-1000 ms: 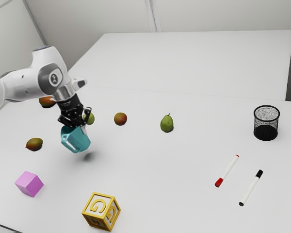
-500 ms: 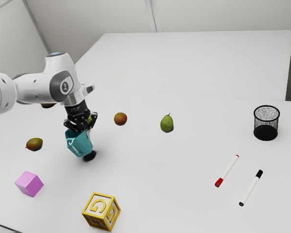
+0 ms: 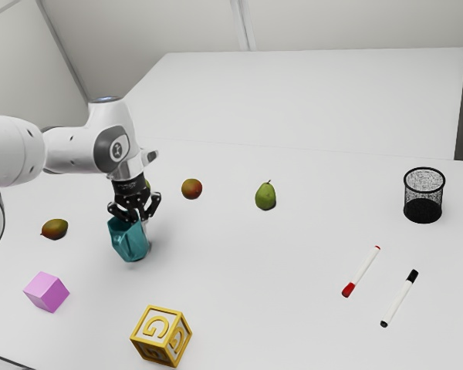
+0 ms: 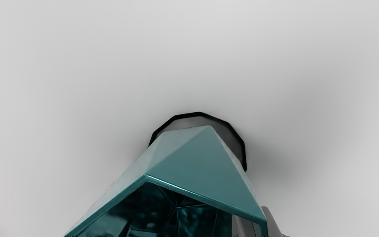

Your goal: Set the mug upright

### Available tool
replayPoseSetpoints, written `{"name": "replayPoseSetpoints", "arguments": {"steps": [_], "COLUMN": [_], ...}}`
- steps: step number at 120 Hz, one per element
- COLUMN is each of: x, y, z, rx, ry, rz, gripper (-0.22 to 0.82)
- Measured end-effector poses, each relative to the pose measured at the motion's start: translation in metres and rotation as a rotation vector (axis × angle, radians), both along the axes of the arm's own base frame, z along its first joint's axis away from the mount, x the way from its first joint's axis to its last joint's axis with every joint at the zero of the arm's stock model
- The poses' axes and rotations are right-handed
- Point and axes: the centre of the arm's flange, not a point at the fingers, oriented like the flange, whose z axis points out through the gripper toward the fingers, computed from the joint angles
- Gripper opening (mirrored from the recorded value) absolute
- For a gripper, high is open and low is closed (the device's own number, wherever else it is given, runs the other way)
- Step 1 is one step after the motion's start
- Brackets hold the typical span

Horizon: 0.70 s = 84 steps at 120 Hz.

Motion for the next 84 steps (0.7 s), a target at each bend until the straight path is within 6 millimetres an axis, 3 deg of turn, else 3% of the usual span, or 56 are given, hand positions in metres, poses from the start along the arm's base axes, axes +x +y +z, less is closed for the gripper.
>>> {"name": "replayPoseSetpoints", "arguments": {"steps": [21, 35, 56, 84], "x": [0.001, 0.003, 0.008, 0.018], "y": [0.000, 0.000, -0.001, -0.007], "z": [0.001, 0.004, 0.014, 0.037], "rx": [-0.001, -0.001, 0.000, -0.006], "ry": [-0.006, -0.013, -0.035, -0.075], "rz": [0.010, 0.015, 0.015, 0.004], "gripper": [0.22, 0.38, 0.51, 0.57]}}
